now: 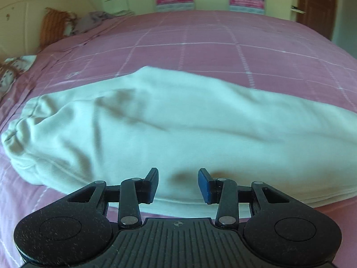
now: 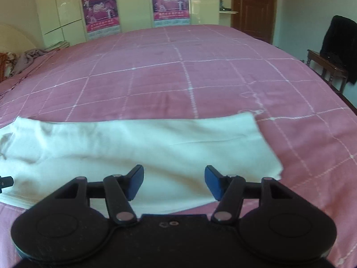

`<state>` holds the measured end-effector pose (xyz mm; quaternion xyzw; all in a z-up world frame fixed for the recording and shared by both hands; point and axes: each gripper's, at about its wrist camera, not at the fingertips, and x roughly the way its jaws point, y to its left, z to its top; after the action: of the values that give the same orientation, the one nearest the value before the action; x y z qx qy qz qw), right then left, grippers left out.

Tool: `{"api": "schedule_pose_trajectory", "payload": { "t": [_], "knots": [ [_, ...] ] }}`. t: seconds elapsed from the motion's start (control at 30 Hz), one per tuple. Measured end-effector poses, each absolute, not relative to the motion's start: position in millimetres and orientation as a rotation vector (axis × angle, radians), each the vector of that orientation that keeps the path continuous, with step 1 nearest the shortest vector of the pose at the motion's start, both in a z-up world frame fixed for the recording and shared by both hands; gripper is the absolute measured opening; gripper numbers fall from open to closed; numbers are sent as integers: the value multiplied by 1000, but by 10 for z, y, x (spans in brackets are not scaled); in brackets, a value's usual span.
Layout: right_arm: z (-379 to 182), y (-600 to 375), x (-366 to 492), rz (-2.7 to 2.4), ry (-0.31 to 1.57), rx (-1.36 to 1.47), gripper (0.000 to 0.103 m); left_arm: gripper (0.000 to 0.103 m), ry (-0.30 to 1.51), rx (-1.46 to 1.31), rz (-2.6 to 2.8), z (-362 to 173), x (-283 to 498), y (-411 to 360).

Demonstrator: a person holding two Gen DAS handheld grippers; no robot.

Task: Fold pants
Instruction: 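Open both grippers and straighten the folded edge of the sweatpants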

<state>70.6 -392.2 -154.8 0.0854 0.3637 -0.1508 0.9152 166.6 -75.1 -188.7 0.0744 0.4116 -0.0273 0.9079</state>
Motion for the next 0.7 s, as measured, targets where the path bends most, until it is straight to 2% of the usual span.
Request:
{"api": "schedule_pose_trajectory", "payload": {
  "t": [0.2,0.43,0.6,0.7],
  "knots": [
    [-1692,-3164,1139,-191,782,113,60,40,836,179,-4,-2005,1764,-221],
    [-1783,-2666,1321,-103,827,90,61,40,882,8,48,-1911,1954,430],
    [-2072,-2453,1354,-109,897,-32,64,40,887,146,33,-2045,1921,294],
    [-2023,-2487,1294,-95,913,-18,64,40,880,160,35,-2030,1857,272]
  ]
}}
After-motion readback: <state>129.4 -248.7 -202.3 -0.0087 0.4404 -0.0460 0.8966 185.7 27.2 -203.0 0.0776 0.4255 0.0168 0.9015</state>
